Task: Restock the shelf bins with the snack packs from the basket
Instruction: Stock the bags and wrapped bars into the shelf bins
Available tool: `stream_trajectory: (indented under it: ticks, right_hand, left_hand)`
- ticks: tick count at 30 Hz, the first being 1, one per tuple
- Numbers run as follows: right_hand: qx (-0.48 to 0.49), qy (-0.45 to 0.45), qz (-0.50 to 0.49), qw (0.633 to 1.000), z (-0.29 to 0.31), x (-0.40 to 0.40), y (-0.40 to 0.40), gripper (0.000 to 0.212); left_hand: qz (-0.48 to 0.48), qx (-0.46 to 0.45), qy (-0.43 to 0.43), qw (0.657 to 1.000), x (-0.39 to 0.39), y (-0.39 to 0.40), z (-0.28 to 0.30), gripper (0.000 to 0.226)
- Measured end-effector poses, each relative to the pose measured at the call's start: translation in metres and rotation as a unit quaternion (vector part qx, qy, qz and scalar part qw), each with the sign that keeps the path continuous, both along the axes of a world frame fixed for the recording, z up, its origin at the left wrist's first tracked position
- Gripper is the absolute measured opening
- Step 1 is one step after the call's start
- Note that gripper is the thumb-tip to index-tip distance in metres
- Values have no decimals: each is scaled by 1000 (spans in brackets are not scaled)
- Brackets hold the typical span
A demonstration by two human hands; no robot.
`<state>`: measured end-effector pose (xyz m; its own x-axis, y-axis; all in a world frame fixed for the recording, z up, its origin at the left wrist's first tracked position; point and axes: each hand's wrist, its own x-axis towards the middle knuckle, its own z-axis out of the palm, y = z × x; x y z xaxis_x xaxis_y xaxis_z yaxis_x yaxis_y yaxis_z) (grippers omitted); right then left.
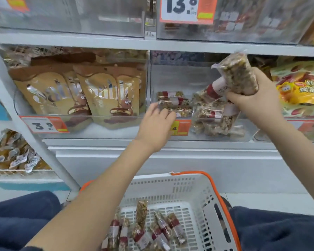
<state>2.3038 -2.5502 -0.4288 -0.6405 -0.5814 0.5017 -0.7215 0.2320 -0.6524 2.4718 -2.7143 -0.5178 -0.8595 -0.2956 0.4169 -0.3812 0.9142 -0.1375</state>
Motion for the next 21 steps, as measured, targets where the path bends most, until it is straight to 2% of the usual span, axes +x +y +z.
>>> stream_trajectory:
  ticks: [3, 8, 18, 21]
  right_hand:
    - [46, 0, 20, 999, 9, -9, -11, 31]
    - [65, 4, 36, 997, 22, -19, -31, 35]
    - [32, -37, 71, 996, 30, -29, -38, 26]
    - [34, 18, 64, 997, 35, -24, -37, 26]
  left_hand:
    - [30, -33, 31, 998, -3, 3, -14, 44]
    - [3, -63, 71, 995, -6, -1, -12, 45]
    - [3, -60, 99, 993, -7, -1, -16, 45]
    - [8, -60, 99, 993, -6, 0, -15, 44]
